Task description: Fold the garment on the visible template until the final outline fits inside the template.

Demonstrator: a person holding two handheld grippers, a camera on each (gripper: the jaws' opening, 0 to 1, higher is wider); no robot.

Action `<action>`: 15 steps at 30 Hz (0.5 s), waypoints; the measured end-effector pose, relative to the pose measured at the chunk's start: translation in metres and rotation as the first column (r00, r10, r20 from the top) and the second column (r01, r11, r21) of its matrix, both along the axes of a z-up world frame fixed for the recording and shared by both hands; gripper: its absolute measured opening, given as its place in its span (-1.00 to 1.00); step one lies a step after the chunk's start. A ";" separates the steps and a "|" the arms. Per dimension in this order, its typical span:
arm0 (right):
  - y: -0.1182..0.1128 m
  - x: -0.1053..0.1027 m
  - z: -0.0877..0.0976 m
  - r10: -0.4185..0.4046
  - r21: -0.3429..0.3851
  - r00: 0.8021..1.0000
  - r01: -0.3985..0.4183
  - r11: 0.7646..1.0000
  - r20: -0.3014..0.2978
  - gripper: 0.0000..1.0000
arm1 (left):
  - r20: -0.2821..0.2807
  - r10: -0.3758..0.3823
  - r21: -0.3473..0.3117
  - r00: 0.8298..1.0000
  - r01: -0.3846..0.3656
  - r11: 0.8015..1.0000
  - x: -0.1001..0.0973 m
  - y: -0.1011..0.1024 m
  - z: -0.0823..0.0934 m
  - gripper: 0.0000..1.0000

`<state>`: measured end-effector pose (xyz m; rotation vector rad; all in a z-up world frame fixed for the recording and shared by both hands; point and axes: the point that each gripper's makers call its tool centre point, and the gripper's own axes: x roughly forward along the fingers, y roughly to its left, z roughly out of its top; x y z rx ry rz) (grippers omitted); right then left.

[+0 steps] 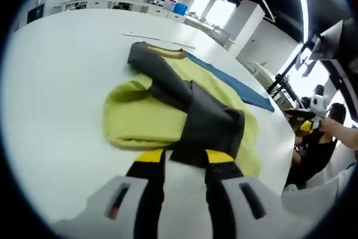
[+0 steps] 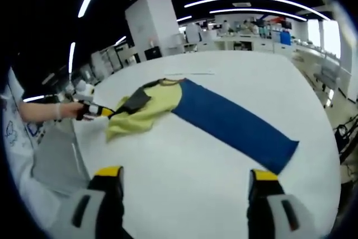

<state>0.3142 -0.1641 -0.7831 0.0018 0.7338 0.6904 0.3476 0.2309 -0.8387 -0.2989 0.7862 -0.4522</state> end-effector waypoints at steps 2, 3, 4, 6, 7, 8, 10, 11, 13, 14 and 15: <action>-0.001 0.000 0.000 0.000 -0.004 1.000 0.000 1.000 -0.002 0.86 | 0.001 -0.002 0.001 1.000 0.002 1.000 0.000 -0.001 -0.001 -0.60; -0.001 0.000 0.000 0.000 -0.005 1.000 0.000 1.000 -0.002 0.86 | 0.003 -0.004 0.006 1.000 0.004 1.000 0.000 -0.002 -0.001 -0.61; -0.002 -0.001 0.000 -0.002 -0.006 1.000 0.002 1.000 -0.003 0.86 | 0.013 -0.010 0.010 1.000 0.010 1.000 0.001 -0.005 -0.001 -0.63; -0.003 -0.001 0.000 -0.006 -0.004 1.000 0.006 1.000 -0.004 0.86 | 0.007 -0.016 0.005 1.000 0.016 1.000 -0.001 -0.009 -0.001 -0.70; -0.003 -0.001 0.000 -0.006 -0.005 1.000 0.006 1.000 -0.004 0.86 | 0.008 -0.017 0.008 1.000 0.016 1.000 -0.002 -0.009 -0.001 -0.73; -0.003 -0.001 0.000 -0.007 -0.006 1.000 0.007 1.000 -0.004 0.85 | 0.010 -0.016 0.012 1.000 0.015 1.000 -0.002 -0.009 -0.001 -0.76; -0.003 -0.001 0.000 -0.007 -0.005 1.000 0.007 1.000 -0.005 0.85 | 0.009 -0.013 0.032 1.000 0.013 0.999 -0.003 -0.004 -0.003 -0.84; -0.003 -0.001 0.000 -0.007 -0.005 1.000 0.007 1.000 -0.005 0.85 | 0.003 -0.004 0.048 1.000 0.003 0.999 -0.003 -0.001 -0.005 -0.92; -0.002 -0.002 -0.001 -0.005 -0.007 1.000 0.005 1.000 -0.007 0.85 | 0.012 -0.001 0.042 1.000 0.000 0.999 -0.005 -0.001 -0.003 -0.97; -0.001 -0.003 -0.001 -0.004 -0.009 1.000 0.004 1.000 -0.005 0.85 | 0.009 0.003 0.034 1.000 -0.003 0.999 -0.006 -0.002 -0.002 -0.99; -0.001 -0.003 -0.001 -0.004 -0.007 1.000 0.004 1.000 -0.005 0.85 | 0.009 0.001 0.033 1.000 -0.001 0.999 -0.007 -0.003 -0.001 -1.00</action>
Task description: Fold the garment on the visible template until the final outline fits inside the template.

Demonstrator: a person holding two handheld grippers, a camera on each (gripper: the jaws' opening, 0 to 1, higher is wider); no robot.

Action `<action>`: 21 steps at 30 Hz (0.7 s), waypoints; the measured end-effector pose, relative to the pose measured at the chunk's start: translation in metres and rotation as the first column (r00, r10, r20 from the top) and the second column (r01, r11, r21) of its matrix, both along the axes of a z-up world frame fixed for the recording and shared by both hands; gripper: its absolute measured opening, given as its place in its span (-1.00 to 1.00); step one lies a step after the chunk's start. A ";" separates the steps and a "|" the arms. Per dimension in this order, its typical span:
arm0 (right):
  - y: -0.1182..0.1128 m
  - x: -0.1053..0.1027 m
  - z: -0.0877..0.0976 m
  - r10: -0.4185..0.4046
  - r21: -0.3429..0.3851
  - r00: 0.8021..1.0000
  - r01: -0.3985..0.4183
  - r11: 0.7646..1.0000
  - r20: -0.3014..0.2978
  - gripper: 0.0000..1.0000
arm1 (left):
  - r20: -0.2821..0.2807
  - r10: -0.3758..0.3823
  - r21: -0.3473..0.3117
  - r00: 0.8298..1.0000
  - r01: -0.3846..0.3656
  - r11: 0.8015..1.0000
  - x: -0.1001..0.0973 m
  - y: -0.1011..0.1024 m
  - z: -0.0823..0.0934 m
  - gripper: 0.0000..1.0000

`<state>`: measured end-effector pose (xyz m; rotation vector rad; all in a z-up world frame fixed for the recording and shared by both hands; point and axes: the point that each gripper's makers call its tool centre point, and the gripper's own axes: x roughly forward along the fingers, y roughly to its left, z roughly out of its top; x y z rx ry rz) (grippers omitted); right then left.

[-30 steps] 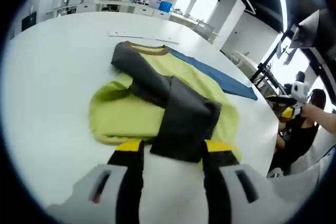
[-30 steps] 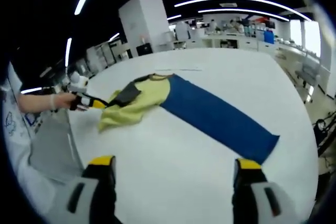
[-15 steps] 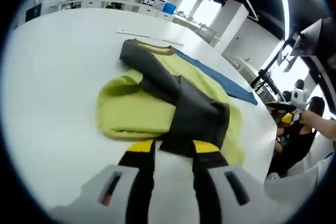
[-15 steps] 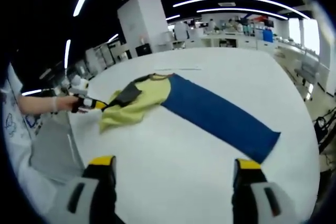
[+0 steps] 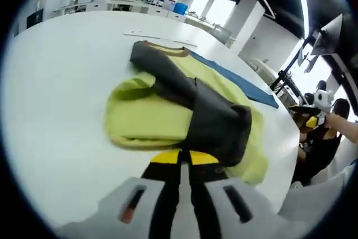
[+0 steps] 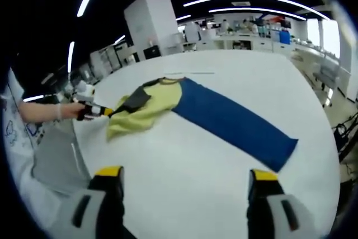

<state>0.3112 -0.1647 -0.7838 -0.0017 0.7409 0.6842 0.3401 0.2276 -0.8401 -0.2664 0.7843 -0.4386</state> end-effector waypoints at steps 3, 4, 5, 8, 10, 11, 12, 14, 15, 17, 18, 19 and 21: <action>0.002 0.000 0.003 0.000 0.002 1.000 0.000 1.000 0.008 0.85 | -0.001 0.005 -0.006 1.000 -0.005 1.000 -0.003 0.000 0.003 -1.00; 0.002 0.002 0.006 -0.001 -0.003 1.000 0.001 1.000 0.025 0.86 | 0.003 0.003 -0.011 1.000 -0.003 1.000 -0.004 -0.001 0.005 -1.00; 0.002 0.002 0.007 -0.002 -0.002 1.000 0.002 1.000 0.029 0.86 | 0.005 0.001 -0.018 1.000 -0.001 1.000 -0.004 0.000 0.008 -1.00; 0.003 0.003 0.014 -0.013 0.005 0.999 0.013 1.000 0.040 0.86 | 0.012 0.006 -0.033 1.000 -0.006 0.999 -0.004 0.007 0.015 -1.00; 0.003 0.004 0.013 -0.012 0.000 0.999 0.012 1.000 0.040 0.86 | 0.030 0.033 -0.054 0.999 -0.031 0.998 -0.002 0.013 0.031 -1.00; 0.004 0.003 0.013 -0.011 -0.004 0.999 0.011 1.000 0.042 0.86 | 0.035 0.042 -0.067 0.999 -0.039 0.997 -0.003 0.016 0.037 -1.00; 0.005 0.003 0.014 -0.010 -0.008 0.999 0.010 1.000 0.042 0.85 | 0.048 0.056 -0.081 0.997 -0.052 0.995 -0.004 0.023 0.045 -1.00; 0.010 0.002 0.016 -0.003 -0.016 0.999 0.004 1.000 0.044 0.85 | 0.063 0.074 -0.079 0.995 -0.069 0.994 -0.005 0.040 0.052 -1.00; 0.013 0.001 0.017 0.002 -0.018 0.999 -0.001 1.000 0.045 0.85 | 0.067 0.079 -0.074 0.995 -0.074 0.995 -0.005 0.044 0.054 -1.00; 0.016 0.002 0.019 0.004 -0.017 0.999 -0.004 1.000 0.047 0.86 | 0.069 0.096 -0.061 0.993 -0.092 0.994 -0.006 0.063 0.056 -1.00; 0.018 0.001 0.021 0.007 -0.018 0.999 -0.006 1.000 0.047 0.86 | 0.069 0.103 -0.059 0.992 -0.099 0.993 -0.007 0.071 0.057 -1.00; 0.021 0.000 0.023 0.013 -0.023 0.999 -0.011 1.000 0.049 0.86 | 0.071 0.110 -0.053 0.991 -0.106 0.993 -0.008 0.080 0.060 -1.00; 0.028 -0.002 0.027 0.018 -0.030 0.998 -0.017 0.999 0.053 0.86 | 0.075 0.122 -0.048 0.990 -0.119 0.992 -0.010 0.097 0.065 -1.00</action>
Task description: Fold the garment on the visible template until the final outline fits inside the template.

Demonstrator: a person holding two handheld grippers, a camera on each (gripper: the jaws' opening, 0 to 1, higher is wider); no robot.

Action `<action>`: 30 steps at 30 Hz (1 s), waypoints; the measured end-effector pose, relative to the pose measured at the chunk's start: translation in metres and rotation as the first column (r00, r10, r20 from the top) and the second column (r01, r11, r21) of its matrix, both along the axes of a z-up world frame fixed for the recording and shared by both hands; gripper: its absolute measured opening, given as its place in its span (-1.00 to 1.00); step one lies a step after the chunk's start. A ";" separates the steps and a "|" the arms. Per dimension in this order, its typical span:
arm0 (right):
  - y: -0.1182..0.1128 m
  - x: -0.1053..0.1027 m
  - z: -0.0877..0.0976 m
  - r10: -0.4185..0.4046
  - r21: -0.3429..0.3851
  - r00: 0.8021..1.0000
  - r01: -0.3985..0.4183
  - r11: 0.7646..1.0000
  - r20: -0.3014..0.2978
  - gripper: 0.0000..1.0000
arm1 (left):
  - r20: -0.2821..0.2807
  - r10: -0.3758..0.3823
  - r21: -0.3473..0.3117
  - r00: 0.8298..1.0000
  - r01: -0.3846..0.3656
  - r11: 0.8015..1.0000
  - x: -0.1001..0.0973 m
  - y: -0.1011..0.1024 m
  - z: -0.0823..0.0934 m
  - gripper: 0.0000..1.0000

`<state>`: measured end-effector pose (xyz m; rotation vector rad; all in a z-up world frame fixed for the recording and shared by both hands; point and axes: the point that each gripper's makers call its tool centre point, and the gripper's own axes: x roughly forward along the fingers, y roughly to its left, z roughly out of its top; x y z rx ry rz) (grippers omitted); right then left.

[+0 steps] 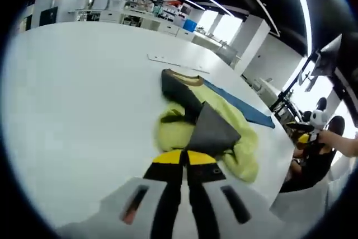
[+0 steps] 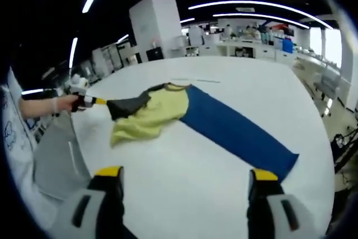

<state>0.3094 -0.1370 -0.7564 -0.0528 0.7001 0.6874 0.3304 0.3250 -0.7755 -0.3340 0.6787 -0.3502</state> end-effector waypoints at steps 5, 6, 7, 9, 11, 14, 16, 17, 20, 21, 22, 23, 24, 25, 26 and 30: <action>0.017 -0.007 0.010 0.011 -0.016 1.000 -0.011 1.000 0.006 0.86 | 0.006 0.035 0.025 0.999 -0.035 0.999 -0.001 0.043 0.012 -1.00; 0.020 -0.009 0.012 0.009 -0.018 1.000 -0.009 1.000 0.007 0.86 | 0.003 0.043 0.025 0.999 -0.043 0.999 -0.002 0.051 0.013 -1.00; 0.023 -0.011 0.014 0.004 -0.021 1.000 -0.004 1.000 0.004 0.86 | -0.004 0.050 0.026 0.999 -0.050 0.998 -0.002 0.064 0.013 -1.00; 0.026 -0.014 0.016 -0.005 -0.026 1.000 0.005 1.000 0.006 0.86 | -0.022 0.065 0.039 0.998 -0.064 0.997 0.000 0.089 0.007 -1.00; 0.030 -0.017 0.017 -0.015 -0.029 1.000 0.015 0.999 0.001 0.86 | -0.035 0.069 0.059 0.997 -0.066 0.996 0.001 0.109 0.004 -1.00; 0.039 -0.023 0.019 -0.028 -0.042 1.000 0.028 0.999 -0.009 0.86 | -0.051 0.067 0.082 0.996 -0.063 0.995 0.004 0.140 0.000 -1.00; 0.043 -0.026 0.018 -0.036 -0.052 0.999 0.035 0.998 -0.017 0.86 | -0.059 0.068 0.099 0.996 -0.062 0.993 0.006 0.157 -0.003 -1.00; 0.045 -0.027 0.017 -0.040 -0.054 0.999 0.039 0.998 -0.019 0.86 | -0.062 0.069 0.104 0.996 -0.062 0.993 0.007 0.162 -0.004 -1.00; 0.053 -0.027 0.018 -0.051 -0.060 0.999 0.049 0.997 -0.020 0.86 | -0.085 0.076 0.115 0.993 -0.066 0.991 0.017 0.191 -0.017 -1.00; 0.054 -0.026 0.018 -0.054 -0.060 0.998 0.053 0.997 -0.019 0.86 | -0.097 0.075 0.121 0.993 -0.063 0.991 0.019 0.197 -0.021 -1.00; 0.056 -0.026 0.019 -0.057 -0.060 0.998 0.056 0.997 -0.018 0.86 | -0.108 0.075 0.131 0.991 -0.061 0.990 0.015 0.197 -0.022 -1.00; 0.060 -0.026 0.021 -0.063 -0.063 0.998 0.061 0.996 -0.018 0.86 | -0.116 0.074 0.133 0.990 -0.059 0.989 0.016 0.201 -0.024 -1.00; 0.063 -0.026 0.022 -0.064 -0.064 0.998 0.062 0.996 -0.020 0.86 | -0.127 0.070 0.130 0.989 -0.053 0.990 0.020 0.210 -0.029 -1.00; 0.065 -0.026 0.023 -0.064 -0.068 0.998 0.062 0.996 -0.022 0.86 | -0.135 0.075 0.126 0.988 -0.058 0.990 0.021 0.216 -0.031 -1.00; 0.067 -0.025 0.024 -0.065 -0.072 0.998 0.064 0.995 -0.018 0.86 | -0.139 0.082 0.127 0.987 -0.064 0.990 0.021 0.219 -0.031 -1.00; 0.075 -0.021 0.029 -0.083 -0.075 0.997 0.082 0.994 -0.005 0.86 | -0.154 0.104 0.123 0.983 -0.085 0.989 0.035 0.244 -0.038 -1.00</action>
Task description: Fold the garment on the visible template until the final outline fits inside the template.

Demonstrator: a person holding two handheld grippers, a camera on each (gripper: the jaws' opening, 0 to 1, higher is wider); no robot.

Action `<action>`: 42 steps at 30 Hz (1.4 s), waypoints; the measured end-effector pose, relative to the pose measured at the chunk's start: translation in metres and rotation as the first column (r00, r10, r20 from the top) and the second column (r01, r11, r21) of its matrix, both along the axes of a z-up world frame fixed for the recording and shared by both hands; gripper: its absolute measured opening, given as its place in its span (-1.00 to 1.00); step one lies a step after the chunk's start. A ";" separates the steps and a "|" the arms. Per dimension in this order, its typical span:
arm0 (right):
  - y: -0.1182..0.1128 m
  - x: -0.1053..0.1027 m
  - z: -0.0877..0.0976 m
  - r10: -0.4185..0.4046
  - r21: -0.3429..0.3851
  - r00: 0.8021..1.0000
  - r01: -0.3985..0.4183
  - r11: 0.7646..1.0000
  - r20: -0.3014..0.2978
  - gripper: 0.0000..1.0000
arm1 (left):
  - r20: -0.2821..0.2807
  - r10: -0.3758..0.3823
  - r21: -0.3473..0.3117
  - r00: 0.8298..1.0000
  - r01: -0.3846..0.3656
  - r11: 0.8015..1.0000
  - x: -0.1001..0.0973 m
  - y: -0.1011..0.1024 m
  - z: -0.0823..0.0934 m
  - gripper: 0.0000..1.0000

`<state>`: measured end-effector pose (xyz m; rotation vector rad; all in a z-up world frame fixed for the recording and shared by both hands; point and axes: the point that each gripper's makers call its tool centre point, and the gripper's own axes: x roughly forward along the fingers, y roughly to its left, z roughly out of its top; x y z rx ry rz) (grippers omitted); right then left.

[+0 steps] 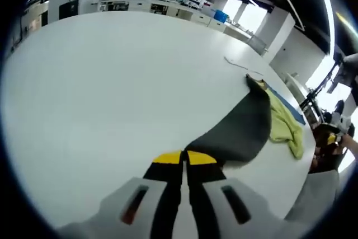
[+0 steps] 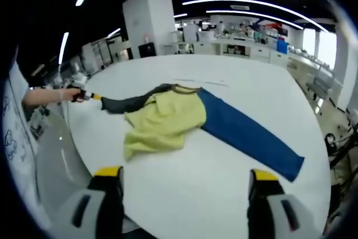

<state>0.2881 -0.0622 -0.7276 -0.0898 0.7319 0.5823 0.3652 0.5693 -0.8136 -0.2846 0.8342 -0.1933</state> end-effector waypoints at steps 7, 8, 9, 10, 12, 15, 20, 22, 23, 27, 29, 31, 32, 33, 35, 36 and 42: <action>0.013 -0.012 0.006 -0.014 -0.024 1.000 0.014 1.000 -0.003 0.86 | -0.009 -0.012 0.029 1.000 0.012 1.000 0.021 0.024 -0.007 -1.00; 0.013 -0.015 0.006 -0.021 -0.028 1.000 0.021 0.999 -0.004 0.86 | -0.018 -0.017 0.046 1.000 0.017 0.999 0.026 0.032 -0.012 -1.00; 0.013 -0.017 0.006 -0.026 -0.031 1.000 0.026 0.999 -0.006 0.86 | -0.023 -0.019 0.051 1.000 0.020 0.998 0.028 0.037 -0.014 -1.00; 0.013 -0.019 0.006 -0.032 -0.032 0.999 0.031 0.999 -0.009 0.86 | -0.029 -0.016 0.053 0.999 0.018 0.998 0.028 0.037 -0.014 -1.00; 0.010 -0.023 0.005 -0.044 -0.037 0.999 0.043 0.998 -0.015 0.86 | -0.036 -0.015 0.061 0.999 0.017 0.998 0.029 0.042 -0.014 -1.00; 0.006 -0.029 0.003 -0.057 -0.046 0.998 0.056 0.997 -0.023 0.86 | -0.040 -0.010 0.088 0.999 0.014 0.996 0.038 0.060 -0.017 -1.00; 0.004 -0.037 0.003 -0.087 -0.047 0.996 0.085 0.995 -0.027 0.86 | -0.045 -0.005 0.119 0.999 0.010 0.993 0.042 0.069 -0.017 -1.00; 0.002 -0.041 0.001 -0.093 -0.052 0.995 0.091 0.995 -0.032 0.86 | -0.041 0.006 0.130 0.999 -0.001 0.991 0.048 0.076 -0.019 -1.00; -0.001 -0.042 0.000 -0.096 -0.052 0.995 0.094 0.994 -0.036 0.86 | -0.041 0.010 0.132 0.999 -0.004 0.991 0.052 0.080 -0.020 -1.00; -0.002 -0.046 0.000 -0.110 -0.055 0.993 0.108 0.993 -0.040 0.86 | -0.046 0.019 0.141 0.999 -0.012 0.990 0.052 0.077 -0.021 -1.00; -0.004 -0.047 -0.001 -0.115 -0.054 0.993 0.112 0.992 -0.042 0.86 | -0.044 0.014 0.171 0.999 -0.006 0.985 0.056 0.080 -0.022 -1.00; -0.005 -0.048 -0.001 -0.113 -0.064 0.993 0.110 0.992 -0.044 0.86 | -0.045 0.018 0.191 0.999 -0.009 0.982 0.061 0.087 -0.026 -1.00; -0.004 -0.050 -0.001 -0.112 -0.067 0.993 0.109 0.992 -0.044 0.86 | -0.042 0.024 0.200 0.999 -0.015 0.980 0.062 0.089 -0.027 -1.00; -0.004 -0.050 0.000 -0.113 -0.067 0.993 0.110 0.992 -0.044 0.86 | -0.042 0.025 0.208 0.999 -0.016 0.978 0.064 0.090 -0.028 -1.00; -0.003 -0.052 0.001 -0.121 -0.063 0.992 0.118 0.991 -0.042 0.87 | -0.036 0.029 0.223 0.999 -0.021 0.975 0.067 0.092 -0.029 -1.00; -0.004 -0.054 0.001 -0.126 -0.061 0.991 0.124 0.990 -0.044 0.87 | -0.031 0.036 0.232 0.999 -0.028 0.972 0.068 0.093 -0.029 -1.00; -0.005 -0.060 -0.001 -0.139 -0.063 0.989 0.136 0.989 -0.049 0.86 | -0.026 0.046 0.248 0.999 -0.038 0.968 0.076 0.095 -0.030 -1.00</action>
